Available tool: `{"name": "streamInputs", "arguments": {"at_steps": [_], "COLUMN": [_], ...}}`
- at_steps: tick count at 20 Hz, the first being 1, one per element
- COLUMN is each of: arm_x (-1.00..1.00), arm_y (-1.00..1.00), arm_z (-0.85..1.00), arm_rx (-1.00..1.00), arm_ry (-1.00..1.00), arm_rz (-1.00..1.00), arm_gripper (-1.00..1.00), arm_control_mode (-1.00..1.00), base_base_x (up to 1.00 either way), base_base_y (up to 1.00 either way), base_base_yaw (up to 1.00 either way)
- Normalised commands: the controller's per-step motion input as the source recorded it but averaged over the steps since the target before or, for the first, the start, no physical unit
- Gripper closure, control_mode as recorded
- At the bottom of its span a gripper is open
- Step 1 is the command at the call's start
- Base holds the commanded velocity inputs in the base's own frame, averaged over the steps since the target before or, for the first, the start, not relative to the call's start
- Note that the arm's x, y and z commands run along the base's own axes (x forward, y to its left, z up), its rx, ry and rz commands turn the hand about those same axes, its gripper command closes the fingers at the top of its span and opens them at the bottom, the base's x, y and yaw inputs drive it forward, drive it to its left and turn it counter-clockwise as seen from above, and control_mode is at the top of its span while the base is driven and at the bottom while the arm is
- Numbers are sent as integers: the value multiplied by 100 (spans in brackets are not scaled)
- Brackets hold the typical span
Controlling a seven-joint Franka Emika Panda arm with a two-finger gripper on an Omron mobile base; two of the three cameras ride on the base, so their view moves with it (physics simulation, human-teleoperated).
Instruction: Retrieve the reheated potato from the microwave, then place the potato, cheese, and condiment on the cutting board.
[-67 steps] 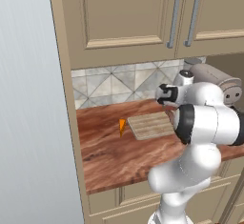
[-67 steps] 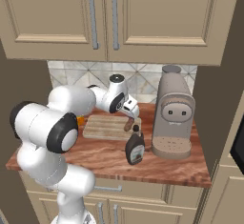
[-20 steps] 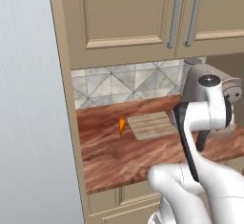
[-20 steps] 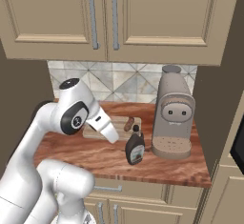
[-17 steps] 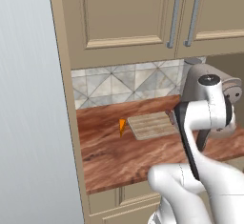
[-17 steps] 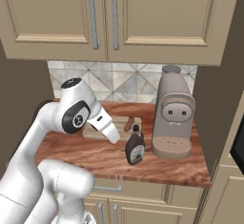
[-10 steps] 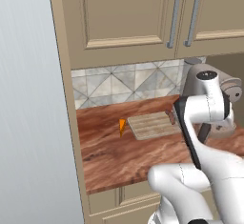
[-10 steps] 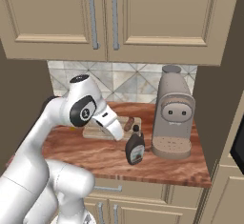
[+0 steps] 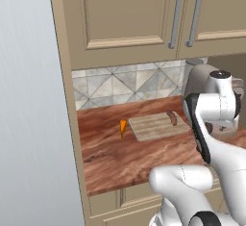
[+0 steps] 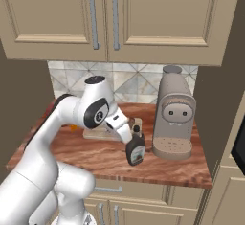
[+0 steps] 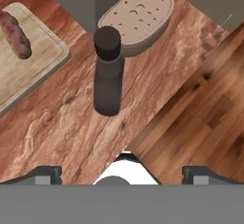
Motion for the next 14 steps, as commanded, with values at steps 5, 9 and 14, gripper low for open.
{"name": "streamInputs", "arguments": {"at_steps": [5,9,14], "arm_x": [4,16,17], "arm_y": [-18,-7,-7], "arm_z": [-19,-12,-10], "arm_rx": [0,0,0], "arm_ry": [-16,0,0], "arm_rz": [0,-4,0], "arm_gripper": [-100,-100,-100], "arm_control_mode": [-100,-100,-100], "base_base_x": [0,0,0], "base_base_y": [0,0,0], "base_base_yaw": [0,0,0]}}
